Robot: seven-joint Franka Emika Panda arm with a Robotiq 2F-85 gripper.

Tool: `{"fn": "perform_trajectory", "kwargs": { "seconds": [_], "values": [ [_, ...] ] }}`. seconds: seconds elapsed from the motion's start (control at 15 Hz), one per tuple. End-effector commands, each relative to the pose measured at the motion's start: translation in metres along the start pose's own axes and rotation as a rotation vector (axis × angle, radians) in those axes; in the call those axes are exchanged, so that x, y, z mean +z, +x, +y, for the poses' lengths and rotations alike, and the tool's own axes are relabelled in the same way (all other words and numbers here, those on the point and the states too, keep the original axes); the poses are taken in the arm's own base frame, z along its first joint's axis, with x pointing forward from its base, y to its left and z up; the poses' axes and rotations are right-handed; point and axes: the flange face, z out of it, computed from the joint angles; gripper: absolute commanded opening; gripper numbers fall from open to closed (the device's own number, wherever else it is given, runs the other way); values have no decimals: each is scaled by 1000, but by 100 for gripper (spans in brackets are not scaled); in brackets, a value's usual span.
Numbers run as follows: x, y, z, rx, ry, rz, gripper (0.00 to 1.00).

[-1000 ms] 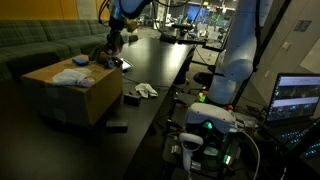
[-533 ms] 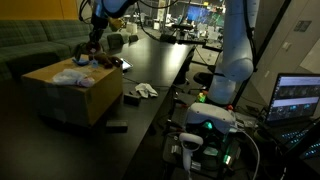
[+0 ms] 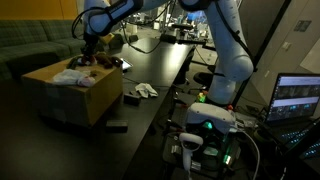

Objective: Swap the things on the box with the things on the table

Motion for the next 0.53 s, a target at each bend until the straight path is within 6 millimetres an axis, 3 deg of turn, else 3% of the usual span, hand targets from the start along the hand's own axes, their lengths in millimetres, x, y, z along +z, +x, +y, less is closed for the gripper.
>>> {"fn": "perform_trajectory", "kwargs": {
  "seconds": [0.0, 0.07, 0.13, 0.47],
  "values": [
    [16, 13, 22, 15, -29, -33, 4],
    [16, 14, 26, 19, -31, -45, 4],
    [20, 13, 28, 26, -38, -51, 32],
    [-2, 24, 29, 26, -68, -38, 70]
  ]
}}
